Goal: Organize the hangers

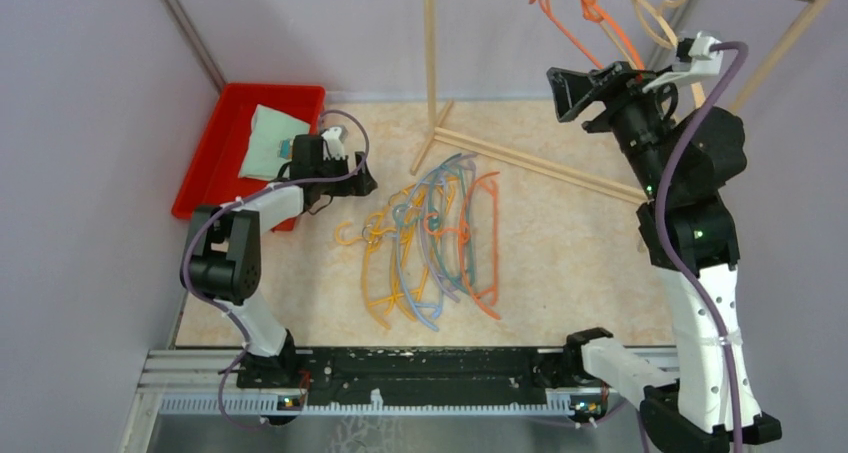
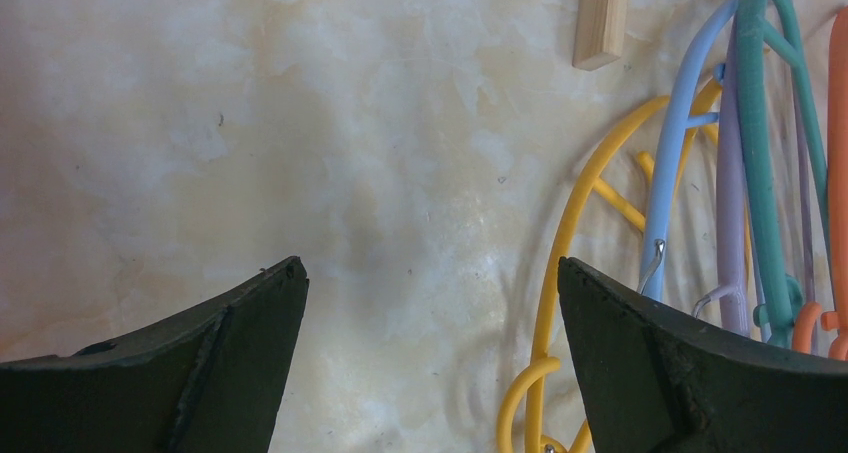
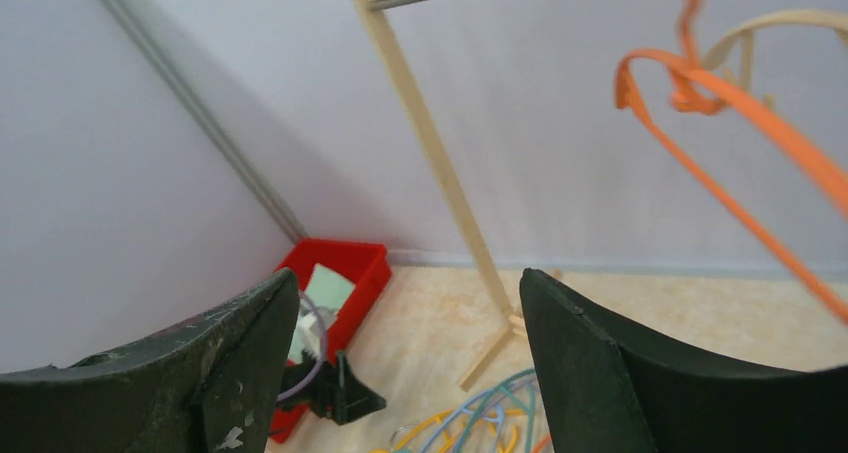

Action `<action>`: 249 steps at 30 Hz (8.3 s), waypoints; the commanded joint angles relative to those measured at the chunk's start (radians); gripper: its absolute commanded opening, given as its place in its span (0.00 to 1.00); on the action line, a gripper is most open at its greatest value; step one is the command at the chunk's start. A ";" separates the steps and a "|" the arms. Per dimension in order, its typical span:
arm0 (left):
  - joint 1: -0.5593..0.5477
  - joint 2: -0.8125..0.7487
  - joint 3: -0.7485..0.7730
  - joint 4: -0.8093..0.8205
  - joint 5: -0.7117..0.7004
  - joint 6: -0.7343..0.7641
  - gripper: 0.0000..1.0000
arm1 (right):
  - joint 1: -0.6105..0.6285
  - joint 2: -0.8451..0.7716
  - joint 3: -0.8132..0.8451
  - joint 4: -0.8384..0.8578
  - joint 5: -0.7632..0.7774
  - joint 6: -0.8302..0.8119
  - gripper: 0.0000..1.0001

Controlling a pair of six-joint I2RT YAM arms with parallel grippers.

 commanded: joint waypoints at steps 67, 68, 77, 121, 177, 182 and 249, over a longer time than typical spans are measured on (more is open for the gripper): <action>0.000 -0.142 -0.133 -0.020 0.012 0.008 0.99 | 0.557 0.436 -0.236 -0.370 0.121 -0.119 0.00; -0.001 -0.139 -0.130 -0.017 0.010 0.009 0.99 | 0.557 0.444 -0.195 -0.371 0.109 -0.121 0.00; -0.001 -0.144 -0.110 -0.017 0.005 0.010 0.99 | 0.545 0.659 0.280 -0.360 -0.058 -0.105 0.00; 0.001 -0.096 -0.093 -0.023 0.008 0.003 0.99 | 0.415 0.333 0.220 -0.273 0.098 0.054 0.00; 0.001 -0.100 -0.063 -0.059 -0.009 0.041 0.99 | -0.127 0.403 0.046 0.274 0.063 0.278 0.00; 0.001 -0.102 -0.064 -0.057 0.003 0.034 0.99 | -0.169 0.332 0.010 0.238 0.081 0.272 0.00; 0.001 -0.159 -0.097 -0.050 0.025 -0.021 0.99 | 0.521 0.721 -0.074 -0.325 -0.089 -0.249 0.44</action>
